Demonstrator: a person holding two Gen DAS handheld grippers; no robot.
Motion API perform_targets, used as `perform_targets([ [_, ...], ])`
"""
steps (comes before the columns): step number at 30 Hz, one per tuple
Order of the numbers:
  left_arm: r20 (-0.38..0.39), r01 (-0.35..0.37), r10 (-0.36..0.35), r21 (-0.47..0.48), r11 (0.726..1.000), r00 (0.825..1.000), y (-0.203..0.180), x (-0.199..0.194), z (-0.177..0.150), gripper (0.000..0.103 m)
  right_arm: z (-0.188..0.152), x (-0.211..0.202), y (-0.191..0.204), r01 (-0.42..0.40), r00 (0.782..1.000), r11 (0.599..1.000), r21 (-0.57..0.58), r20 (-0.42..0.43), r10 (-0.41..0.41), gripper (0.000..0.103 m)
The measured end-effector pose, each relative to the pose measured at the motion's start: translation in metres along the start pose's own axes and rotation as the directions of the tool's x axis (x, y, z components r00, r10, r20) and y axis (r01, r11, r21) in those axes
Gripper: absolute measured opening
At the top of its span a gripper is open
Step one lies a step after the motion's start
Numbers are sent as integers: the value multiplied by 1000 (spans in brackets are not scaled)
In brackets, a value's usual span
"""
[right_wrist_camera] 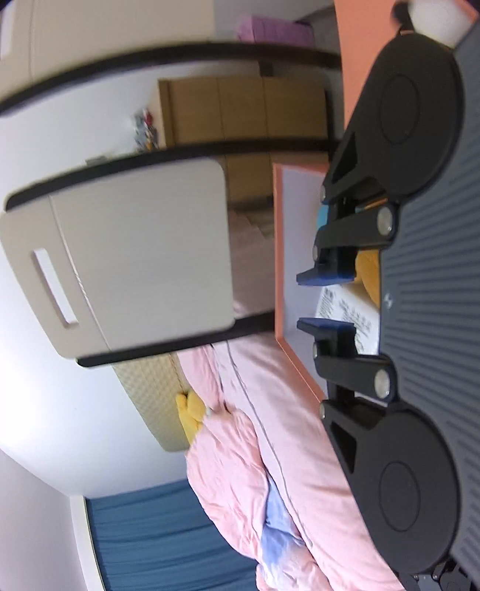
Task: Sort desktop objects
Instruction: 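Lift the panda plush off the lid with the right tool, then carry the panda plush with the right tool and lower it into the box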
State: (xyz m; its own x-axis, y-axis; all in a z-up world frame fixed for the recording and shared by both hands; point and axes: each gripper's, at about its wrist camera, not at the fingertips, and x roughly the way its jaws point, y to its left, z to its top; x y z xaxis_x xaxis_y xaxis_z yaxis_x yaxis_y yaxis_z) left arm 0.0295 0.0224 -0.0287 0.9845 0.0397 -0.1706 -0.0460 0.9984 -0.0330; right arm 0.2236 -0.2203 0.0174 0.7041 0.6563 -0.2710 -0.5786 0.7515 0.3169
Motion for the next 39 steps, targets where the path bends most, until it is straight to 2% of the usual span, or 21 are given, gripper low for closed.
perform_targets([
  [4,0,2,-2,-2,1000,1000,0,0,0,103,-5,8,13,-38,999,999,5,-33,38,19],
  [9,1,5,-5,-5,1000,1000,1,-1,0,103,-7,11,13,-1,1000,1000,-1,-11,1,19],
  [13,0,1,-1,-4,1000,1000,1,-1,0,103,-4,-3,-5,79,996,997,21,43,-80,19],
  [17,2,2,-2,3,1000,1000,-1,-1,0,103,-5,-23,-26,166,982,986,28,82,-168,20],
  [19,1,2,-2,7,1000,1000,-1,-1,0,103,-8,-32,-40,233,968,973,10,92,-233,21],
  [21,1,1,-1,7,1000,1000,-2,-1,-1,103,-13,-38,-56,319,944,947,-16,91,-317,21],
  [22,1,1,-1,8,1000,1000,-2,-1,-1,103,-17,-40,-67,365,929,931,-28,80,-362,27],
  [23,2,2,-2,7,1000,1000,-1,-1,-1,103,-20,-43,-77,408,912,912,-38,69,-405,41],
  [24,1,2,-2,10,1000,1000,-1,-1,-1,103,-24,-45,-87,443,896,896,-42,58,-440,48],
  [26,0,4,-4,15,1000,1000,-2,-1,-1,103,-31,-50,-106,498,867,866,-41,33,-497,74],
  [28,-3,6,-6,21,1000,1000,-3,-1,-2,103,-38,-53,-122,516,856,856,-34,-13,-517,88],
  [32,-5,6,-6,24,1000,1000,-3,-1,-2,103,-53,-52,-137,520,848,852,-58,-89,-523,89],
  [35,-9,6,-6,31,999,1000,-4,-1,-3,103,-62,-49,-139,508,848,857,-83,-123,-515,89],
  [39,-11,7,-7,37,999,1000,-5,-1,-3,103,-74,-37,-139,507,838,852,-132,-152,-523,87],
])
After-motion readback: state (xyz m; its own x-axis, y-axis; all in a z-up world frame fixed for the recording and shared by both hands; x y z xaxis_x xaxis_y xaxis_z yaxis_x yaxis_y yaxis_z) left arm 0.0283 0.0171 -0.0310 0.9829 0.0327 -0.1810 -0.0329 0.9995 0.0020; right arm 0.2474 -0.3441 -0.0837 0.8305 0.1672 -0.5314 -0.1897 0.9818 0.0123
